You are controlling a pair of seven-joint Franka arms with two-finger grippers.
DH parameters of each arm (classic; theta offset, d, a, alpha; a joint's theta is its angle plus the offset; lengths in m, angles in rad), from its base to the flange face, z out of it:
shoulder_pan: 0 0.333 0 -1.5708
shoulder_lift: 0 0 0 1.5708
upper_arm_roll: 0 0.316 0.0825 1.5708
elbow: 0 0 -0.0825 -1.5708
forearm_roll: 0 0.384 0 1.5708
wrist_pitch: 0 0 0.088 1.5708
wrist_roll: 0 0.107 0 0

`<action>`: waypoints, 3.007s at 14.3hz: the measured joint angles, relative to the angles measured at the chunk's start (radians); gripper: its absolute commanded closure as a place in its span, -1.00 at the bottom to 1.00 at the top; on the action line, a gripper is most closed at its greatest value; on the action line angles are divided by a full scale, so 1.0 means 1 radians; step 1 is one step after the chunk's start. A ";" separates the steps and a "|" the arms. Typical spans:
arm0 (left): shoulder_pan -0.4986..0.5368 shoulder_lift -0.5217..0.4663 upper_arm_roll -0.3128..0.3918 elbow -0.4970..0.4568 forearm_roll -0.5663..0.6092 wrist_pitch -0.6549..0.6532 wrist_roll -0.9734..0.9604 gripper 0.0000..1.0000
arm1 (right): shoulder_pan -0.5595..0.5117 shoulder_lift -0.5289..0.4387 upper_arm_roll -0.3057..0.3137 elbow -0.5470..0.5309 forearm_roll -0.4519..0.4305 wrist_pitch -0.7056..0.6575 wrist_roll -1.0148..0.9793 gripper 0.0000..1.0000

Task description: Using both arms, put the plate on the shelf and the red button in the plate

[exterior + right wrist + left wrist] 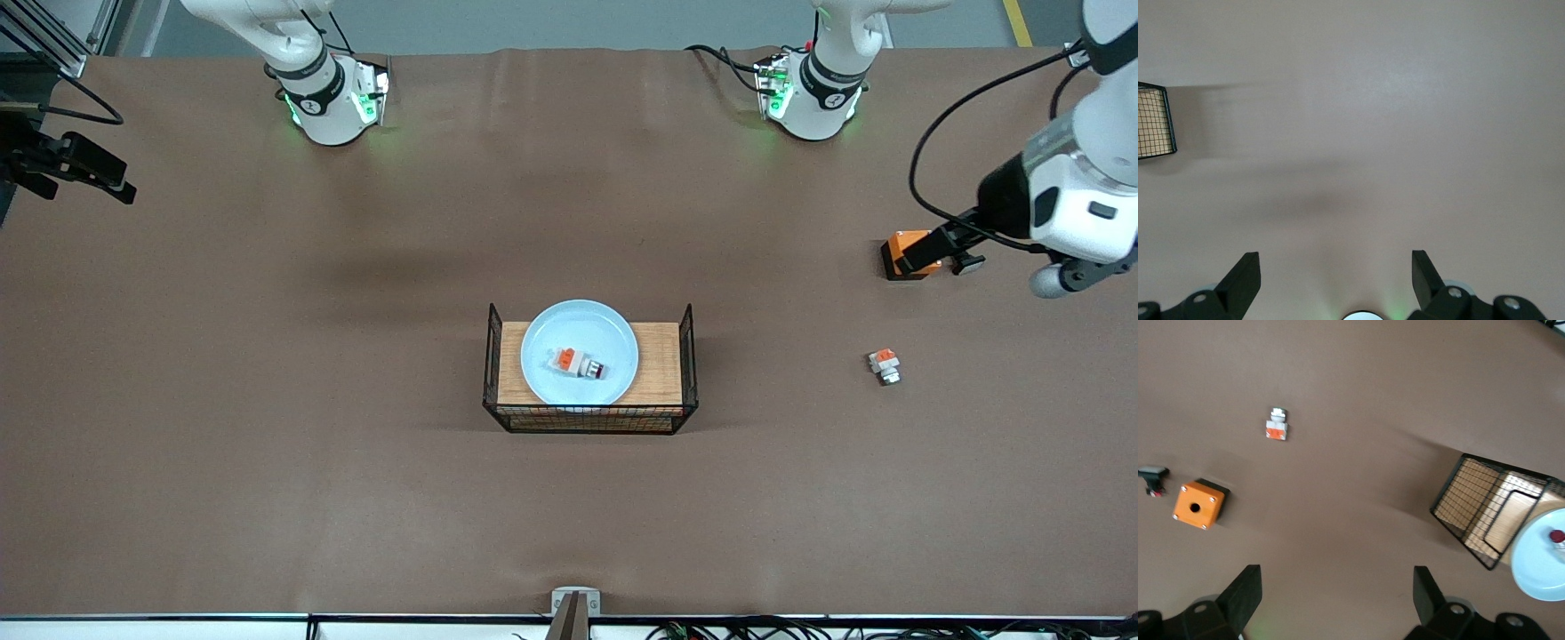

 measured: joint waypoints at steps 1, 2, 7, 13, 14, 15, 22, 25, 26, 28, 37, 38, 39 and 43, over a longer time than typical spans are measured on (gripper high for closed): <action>0.013 0.004 0.001 -0.006 0.001 0.003 0.039 -0.99 | -0.002 0.000 0.002 0.000 0.000 0.000 0.000 -1.00; 0.022 0.009 0.001 -0.010 0.004 0.010 0.079 -0.99 | -0.003 0.000 0.003 0.000 0.000 0.000 0.000 -1.00; 0.119 0.022 0.005 -0.012 0.009 0.033 0.353 -0.99 | -0.014 -0.004 0.002 0.000 0.000 0.001 0.000 -1.00; 0.126 0.021 0.001 -0.010 0.009 0.105 0.375 -1.00 | -0.018 -0.006 0.002 0.000 0.000 0.003 0.000 -1.00; 0.125 0.020 0.001 -0.010 0.009 0.112 0.375 -1.00 | -0.018 -0.006 0.001 0.000 0.000 0.008 0.000 -1.00; 0.123 0.020 0.001 -0.010 0.009 0.115 0.375 -1.00 | -0.019 -0.006 0.001 0.000 0.000 0.017 0.000 -1.00; -0.020 0.020 0.123 -0.011 0.009 0.116 0.375 -1.00 | -0.030 -0.006 0.002 -0.005 0.004 0.038 0.000 -1.00; -0.021 0.020 0.130 -0.011 0.010 0.116 0.375 -1.00 | -0.030 -0.006 0.003 -0.010 0.022 0.039 0.000 -1.00; -0.021 0.020 0.131 -0.010 0.010 0.117 0.375 -1.00 | -0.030 -0.006 0.003 -0.011 0.024 0.039 0.000 -1.00; -0.021 0.018 0.132 -0.010 0.010 0.118 0.375 -1.00 | -0.030 -0.007 0.003 -0.012 0.026 0.039 0.000 -1.00; -0.023 -0.072 0.122 -0.027 0.010 0.103 0.370 -1.00 | -0.030 -0.010 0.007 -0.014 0.012 0.036 0.000 -1.00; -0.024 -0.080 0.120 -0.038 0.016 0.103 0.370 -1.00 | -0.030 -0.011 0.008 -0.015 0.010 0.036 0.000 -1.00; -0.024 -0.085 0.117 -0.047 0.034 0.103 0.372 -1.00 | -0.030 -0.011 0.007 -0.015 0.009 0.036 0.000 -1.00; -0.025 -0.090 0.113 -0.054 0.063 0.103 0.414 -1.00 | -0.031 -0.011 0.007 -0.015 0.004 0.035 0.001 -1.00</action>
